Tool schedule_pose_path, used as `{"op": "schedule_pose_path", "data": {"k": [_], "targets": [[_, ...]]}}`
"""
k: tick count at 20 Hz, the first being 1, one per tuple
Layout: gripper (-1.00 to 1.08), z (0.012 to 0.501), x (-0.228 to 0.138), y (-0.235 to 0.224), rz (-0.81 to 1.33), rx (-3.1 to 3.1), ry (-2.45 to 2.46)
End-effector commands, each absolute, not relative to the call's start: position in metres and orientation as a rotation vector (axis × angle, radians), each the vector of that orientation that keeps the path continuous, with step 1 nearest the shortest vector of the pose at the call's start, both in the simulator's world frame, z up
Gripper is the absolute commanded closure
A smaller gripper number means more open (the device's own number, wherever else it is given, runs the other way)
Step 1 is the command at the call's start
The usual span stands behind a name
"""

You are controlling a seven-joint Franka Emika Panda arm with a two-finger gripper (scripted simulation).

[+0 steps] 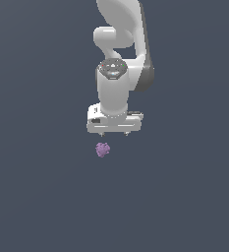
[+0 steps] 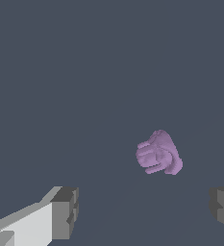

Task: Pick up the object and move it to a goal position.

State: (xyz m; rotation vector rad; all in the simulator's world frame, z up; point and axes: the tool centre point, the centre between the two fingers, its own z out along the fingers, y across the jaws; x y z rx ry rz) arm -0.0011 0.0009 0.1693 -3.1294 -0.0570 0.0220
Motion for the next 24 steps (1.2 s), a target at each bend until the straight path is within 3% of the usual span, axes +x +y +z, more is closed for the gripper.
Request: {"op": "schedule_pose_path", "data": {"k": [1, 11, 24], "targets": [[-0.92, 0.169, -0.001, 0.001, 0.022, -3.129, -0.057], [-0.92, 0.199, 0.018, 0.001, -0.086, -3.116, 0.011], [-0.92, 0.175, 0.014, -0.010, -0.066, -3.124, -0.139]]}}
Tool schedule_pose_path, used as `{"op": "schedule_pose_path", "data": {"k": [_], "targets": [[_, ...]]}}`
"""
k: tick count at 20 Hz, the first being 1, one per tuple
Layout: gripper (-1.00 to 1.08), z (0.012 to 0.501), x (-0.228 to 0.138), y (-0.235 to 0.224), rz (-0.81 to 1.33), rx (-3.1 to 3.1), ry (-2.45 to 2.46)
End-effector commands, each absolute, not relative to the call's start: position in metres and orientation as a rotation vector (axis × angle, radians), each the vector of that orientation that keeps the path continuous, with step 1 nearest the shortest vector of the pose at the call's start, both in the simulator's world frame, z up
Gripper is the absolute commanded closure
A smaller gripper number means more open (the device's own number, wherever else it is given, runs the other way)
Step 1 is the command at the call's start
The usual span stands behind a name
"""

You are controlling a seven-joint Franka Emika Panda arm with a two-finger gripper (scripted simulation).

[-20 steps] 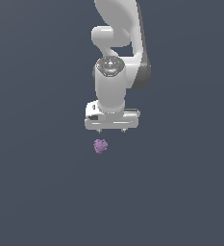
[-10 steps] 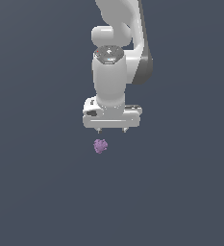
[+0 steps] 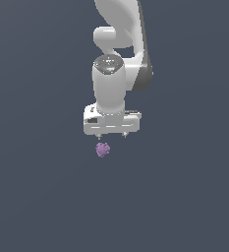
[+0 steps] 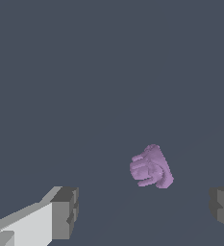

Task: Pick up the object and move it to a goal position.

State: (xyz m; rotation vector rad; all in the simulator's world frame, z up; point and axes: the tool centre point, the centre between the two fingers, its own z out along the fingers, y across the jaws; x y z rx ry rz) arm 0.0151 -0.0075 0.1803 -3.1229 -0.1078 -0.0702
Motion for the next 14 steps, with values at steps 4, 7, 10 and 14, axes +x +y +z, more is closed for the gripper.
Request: {"op": "schedule_pose_path", "data": {"k": [4, 7, 10, 14], "targets": [[-0.92, 0.158, 0.012, -0.019, -0.054, -3.123, -0.251], [-0.92, 0.143, 0.009, -0.026, -0.043, -3.117, -0.355], [-0.92, 0.127, 0.005, -0.034, -0.031, -3.106, -0.464], [-0.92, 0.110, 0.001, -0.042, -0.018, -3.088, -0.582]]}}
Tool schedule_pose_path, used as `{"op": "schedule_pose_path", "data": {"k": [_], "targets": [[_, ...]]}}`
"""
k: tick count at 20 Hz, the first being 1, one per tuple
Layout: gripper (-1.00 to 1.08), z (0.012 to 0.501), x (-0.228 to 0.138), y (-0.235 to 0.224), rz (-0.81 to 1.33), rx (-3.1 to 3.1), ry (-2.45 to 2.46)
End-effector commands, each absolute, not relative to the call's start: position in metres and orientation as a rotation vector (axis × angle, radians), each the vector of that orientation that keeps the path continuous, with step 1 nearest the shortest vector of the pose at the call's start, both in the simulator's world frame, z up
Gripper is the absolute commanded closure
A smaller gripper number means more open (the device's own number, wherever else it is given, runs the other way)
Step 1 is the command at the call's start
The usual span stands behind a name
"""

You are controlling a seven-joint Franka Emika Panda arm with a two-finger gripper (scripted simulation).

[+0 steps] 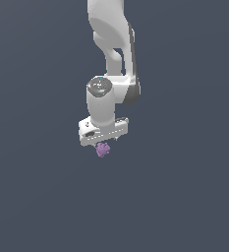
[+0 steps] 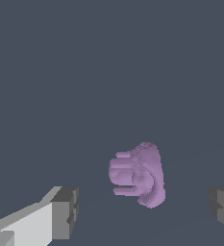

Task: Pick up the object and move it to a goal position.

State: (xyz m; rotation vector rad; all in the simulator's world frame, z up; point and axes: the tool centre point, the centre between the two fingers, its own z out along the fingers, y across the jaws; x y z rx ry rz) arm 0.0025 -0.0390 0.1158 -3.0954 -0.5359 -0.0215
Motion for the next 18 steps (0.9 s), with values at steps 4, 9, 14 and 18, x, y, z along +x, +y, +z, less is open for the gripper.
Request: {"op": "schedule_pose_path", "data": {"k": [4, 9, 14, 18], "targets": [[-0.92, 0.097, -0.003, -0.047, -0.008, -3.070, -0.669], [-0.92, 0.088, -0.006, -0.051, -0.002, -3.055, -0.732], [-0.92, 0.086, -0.006, -0.052, 0.000, -3.053, -0.740], [-0.92, 0.080, -0.006, -0.052, 0.000, -3.053, -0.741]]}}
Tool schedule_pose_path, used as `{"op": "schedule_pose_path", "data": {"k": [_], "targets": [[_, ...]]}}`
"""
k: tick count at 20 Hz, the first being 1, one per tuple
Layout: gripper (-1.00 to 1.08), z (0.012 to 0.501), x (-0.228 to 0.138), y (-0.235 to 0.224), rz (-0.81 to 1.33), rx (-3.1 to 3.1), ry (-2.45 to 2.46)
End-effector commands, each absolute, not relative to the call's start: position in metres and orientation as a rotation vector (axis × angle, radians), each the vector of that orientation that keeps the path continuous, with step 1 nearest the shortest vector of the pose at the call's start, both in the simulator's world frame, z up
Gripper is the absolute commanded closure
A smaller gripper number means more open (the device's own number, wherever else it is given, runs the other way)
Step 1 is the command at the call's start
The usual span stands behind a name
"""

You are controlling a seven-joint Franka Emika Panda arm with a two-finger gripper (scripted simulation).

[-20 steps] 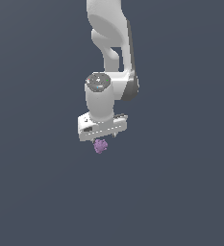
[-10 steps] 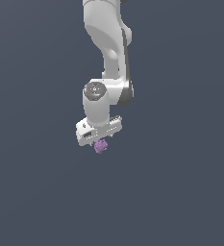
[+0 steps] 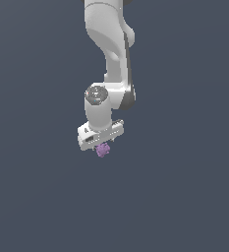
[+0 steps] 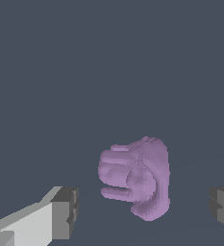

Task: Pick up the object and move it to a goal position.

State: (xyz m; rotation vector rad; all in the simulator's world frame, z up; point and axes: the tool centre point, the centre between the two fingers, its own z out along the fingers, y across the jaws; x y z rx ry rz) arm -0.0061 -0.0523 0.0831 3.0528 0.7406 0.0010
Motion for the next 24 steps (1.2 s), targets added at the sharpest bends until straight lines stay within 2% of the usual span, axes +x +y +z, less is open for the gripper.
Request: {"op": "schedule_pose_path", "data": {"k": [1, 8, 13, 14, 24], "targets": [[-0.92, 0.077, -0.007, -0.052, 0.000, 3.053, 0.742], [-0.92, 0.043, -0.008, -0.052, 0.000, 3.052, 0.747], [-0.92, 0.035, -0.007, -0.052, 0.000, 3.051, 0.748], [1.08, 0.035, -0.007, -0.052, 0.000, 3.051, 0.748], [1.08, 0.036, -0.006, -0.053, 0.000, 3.051, 0.747]]}}
